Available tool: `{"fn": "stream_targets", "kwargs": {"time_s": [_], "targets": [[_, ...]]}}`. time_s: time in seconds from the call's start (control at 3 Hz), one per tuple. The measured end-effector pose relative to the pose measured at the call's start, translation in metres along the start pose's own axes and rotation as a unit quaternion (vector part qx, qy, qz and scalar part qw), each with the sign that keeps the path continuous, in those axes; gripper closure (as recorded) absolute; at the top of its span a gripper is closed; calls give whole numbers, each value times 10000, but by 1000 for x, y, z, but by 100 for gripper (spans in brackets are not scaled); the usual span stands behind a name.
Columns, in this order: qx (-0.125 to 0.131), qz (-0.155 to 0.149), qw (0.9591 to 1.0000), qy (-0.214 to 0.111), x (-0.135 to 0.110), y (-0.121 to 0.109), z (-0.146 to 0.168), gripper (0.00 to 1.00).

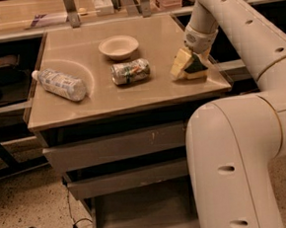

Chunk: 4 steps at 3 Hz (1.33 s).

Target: Place sponge into bottom drawer

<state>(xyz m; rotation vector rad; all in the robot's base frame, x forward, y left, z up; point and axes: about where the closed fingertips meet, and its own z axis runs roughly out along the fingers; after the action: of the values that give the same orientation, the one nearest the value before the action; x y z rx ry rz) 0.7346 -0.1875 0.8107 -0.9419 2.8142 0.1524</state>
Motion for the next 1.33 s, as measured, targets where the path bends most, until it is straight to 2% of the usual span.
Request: {"fn": "stream_targets", "kwargs": {"time_s": [1.0, 1.33], "targets": [[0, 0, 10000, 0, 0, 0, 0, 88], [0, 0, 10000, 0, 0, 0, 0, 100]]}}
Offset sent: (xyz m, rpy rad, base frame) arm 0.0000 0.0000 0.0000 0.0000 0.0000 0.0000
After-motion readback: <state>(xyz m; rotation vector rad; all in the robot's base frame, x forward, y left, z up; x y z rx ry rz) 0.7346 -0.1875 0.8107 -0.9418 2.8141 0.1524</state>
